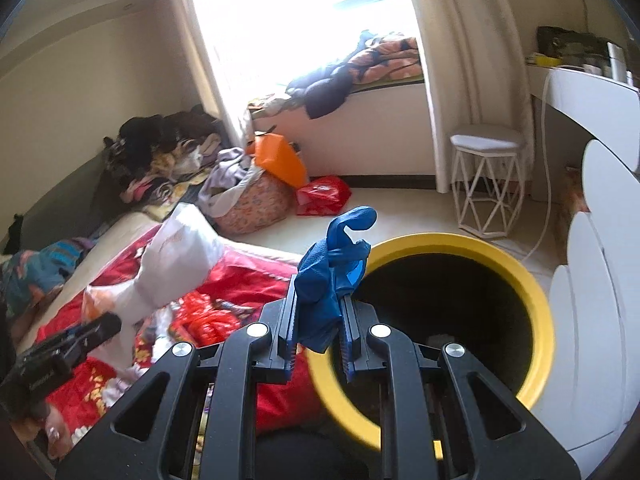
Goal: Collect trash
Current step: 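Carry the white bag with the left tool while the right tool carries the blue glove over the bin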
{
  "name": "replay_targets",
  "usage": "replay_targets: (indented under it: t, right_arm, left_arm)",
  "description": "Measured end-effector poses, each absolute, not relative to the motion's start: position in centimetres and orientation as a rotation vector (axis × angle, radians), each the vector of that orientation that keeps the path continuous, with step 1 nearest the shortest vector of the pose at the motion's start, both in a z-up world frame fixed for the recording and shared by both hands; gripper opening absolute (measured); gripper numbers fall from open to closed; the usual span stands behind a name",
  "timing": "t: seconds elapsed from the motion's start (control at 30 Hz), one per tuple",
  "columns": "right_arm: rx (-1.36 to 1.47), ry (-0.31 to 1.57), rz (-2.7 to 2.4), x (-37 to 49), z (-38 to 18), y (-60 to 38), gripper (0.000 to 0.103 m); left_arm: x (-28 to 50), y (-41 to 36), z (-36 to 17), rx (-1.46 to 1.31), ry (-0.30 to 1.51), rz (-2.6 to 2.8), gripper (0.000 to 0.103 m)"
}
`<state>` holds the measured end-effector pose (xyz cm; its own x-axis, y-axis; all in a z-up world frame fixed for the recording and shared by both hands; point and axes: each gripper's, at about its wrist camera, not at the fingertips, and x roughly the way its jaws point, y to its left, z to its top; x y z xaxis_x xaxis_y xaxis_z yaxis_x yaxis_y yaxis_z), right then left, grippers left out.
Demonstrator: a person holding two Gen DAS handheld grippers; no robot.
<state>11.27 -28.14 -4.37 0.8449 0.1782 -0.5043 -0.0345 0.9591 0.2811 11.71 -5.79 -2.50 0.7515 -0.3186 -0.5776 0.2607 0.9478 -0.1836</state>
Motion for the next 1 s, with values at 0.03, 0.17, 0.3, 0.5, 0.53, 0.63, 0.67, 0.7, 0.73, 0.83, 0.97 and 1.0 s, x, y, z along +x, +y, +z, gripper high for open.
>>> replay_targets:
  t: [0.03,0.17,0.3,0.5,0.53,0.63,0.67,0.7,0.73,0.83,0.97,1.0]
  right_arm:
    - [0.273,0.554,0.104,11.3,-4.4,-28.6,0.017]
    - [0.284,0.555,0.061,11.4,-4.9,-30.5,0.017]
    - [0.303,0.562,0.028,11.4,-5.4,-32.2,0.017]
    - [0.321,0.586,-0.017,11.4,-6.5,-34.4,0.017]
    - [0.325,0.589,-0.021,11.6,-6.5,-34.6,0.017]
    - [0.332,0.608,-0.038,11.8,-7.2,-35.5,0.017]
    - [0.336,0.615,-0.041,11.9,-7.5,-35.7,0.017]
    - [0.339,0.620,-0.044,11.9,-7.6,-35.9,0.017]
    - [0.341,0.625,-0.048,11.9,-7.9,-36.2,0.017]
    - [0.341,0.638,-0.049,12.1,-8.2,-36.6,0.017]
    - [0.343,0.660,-0.041,12.4,-8.9,-37.2,0.017]
    - [0.346,0.667,-0.037,12.4,-9.0,-37.3,0.017]
  left_arm:
    - [11.8,-6.4,-2.6,-0.086,0.652,-0.322,0.023]
    - [12.0,-8.4,-2.8,-0.054,0.669,-0.340,0.023]
    - [12.6,-10.4,-3.3,-0.020,0.696,-0.349,0.023]
    - [13.6,-12.7,-4.2,0.009,0.734,-0.353,0.023]
    - [13.7,-13.1,-4.3,0.016,0.737,-0.354,0.023]
    - [14.3,-14.2,-4.8,0.036,0.763,-0.348,0.023]
    - [14.5,-14.5,-4.9,0.043,0.770,-0.345,0.023]
    - [14.7,-14.7,-5.0,0.046,0.776,-0.345,0.023]
    - [14.9,-15.1,-5.1,0.051,0.780,-0.346,0.023]
    - [15.2,-16.2,-5.5,0.073,0.797,-0.353,0.023]
    - [15.8,-17.5,-6.2,0.105,0.830,-0.371,0.023]
    - [16.0,-17.9,-6.4,0.110,0.838,-0.375,0.023]
